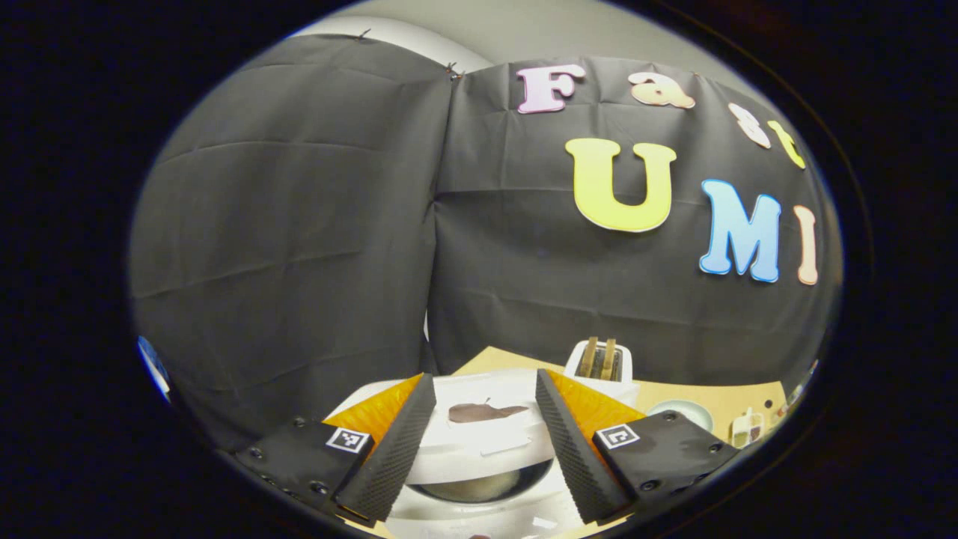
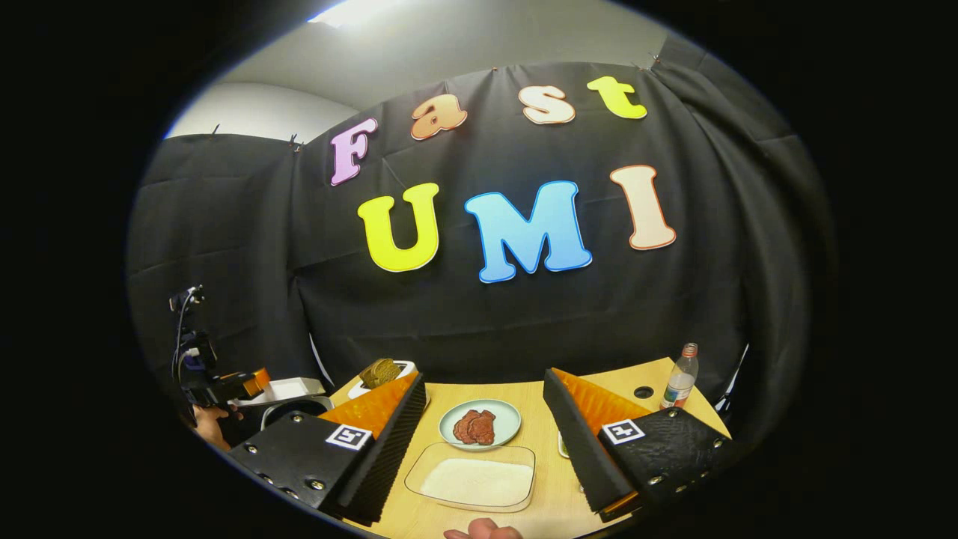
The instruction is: Close the left gripper, press the button to open the rice cooker; take a wooden spoon from the chopstick holder with the right hand, scoop a spoonful of rice and pour it into the rice cooker, then put the wooden spoon back into the chopstick holder.
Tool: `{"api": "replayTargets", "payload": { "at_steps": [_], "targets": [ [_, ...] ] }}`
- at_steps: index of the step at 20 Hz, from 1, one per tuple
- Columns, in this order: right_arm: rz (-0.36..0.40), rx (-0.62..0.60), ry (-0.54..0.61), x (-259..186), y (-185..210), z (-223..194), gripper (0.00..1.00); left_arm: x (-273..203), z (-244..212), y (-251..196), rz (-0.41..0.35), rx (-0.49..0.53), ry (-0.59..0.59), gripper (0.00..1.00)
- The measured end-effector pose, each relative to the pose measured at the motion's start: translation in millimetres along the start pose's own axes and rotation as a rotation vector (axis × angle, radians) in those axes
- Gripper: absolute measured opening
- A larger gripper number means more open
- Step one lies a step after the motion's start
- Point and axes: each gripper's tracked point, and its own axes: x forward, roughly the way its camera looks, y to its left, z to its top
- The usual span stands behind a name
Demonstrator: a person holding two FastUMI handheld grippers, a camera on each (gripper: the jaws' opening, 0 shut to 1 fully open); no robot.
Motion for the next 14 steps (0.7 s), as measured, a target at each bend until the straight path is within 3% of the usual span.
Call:
{"api": "replayTargets", "payload": {
  "at_steps": [9,10,14],
  "targets": [
    [-0.008,-0.008,0.008,-7.1,-7.1,-0.4,0.96,-16.5,-50.1,-7.3,-0.002,0.011,0.094,0.98],
    [-0.006,-0.009,0.011,-7.0,-6.1,-1.8,0.96,-17.4,-54.1,-6.6,-0.002,0.007,0.105,0.92],
    [0.012,-0.019,0.041,-4.1,-1.3,-9.4,0.96,-16.9,-74.4,-8.5,0.007,0.011,0.169,0.98]
  ]
}}
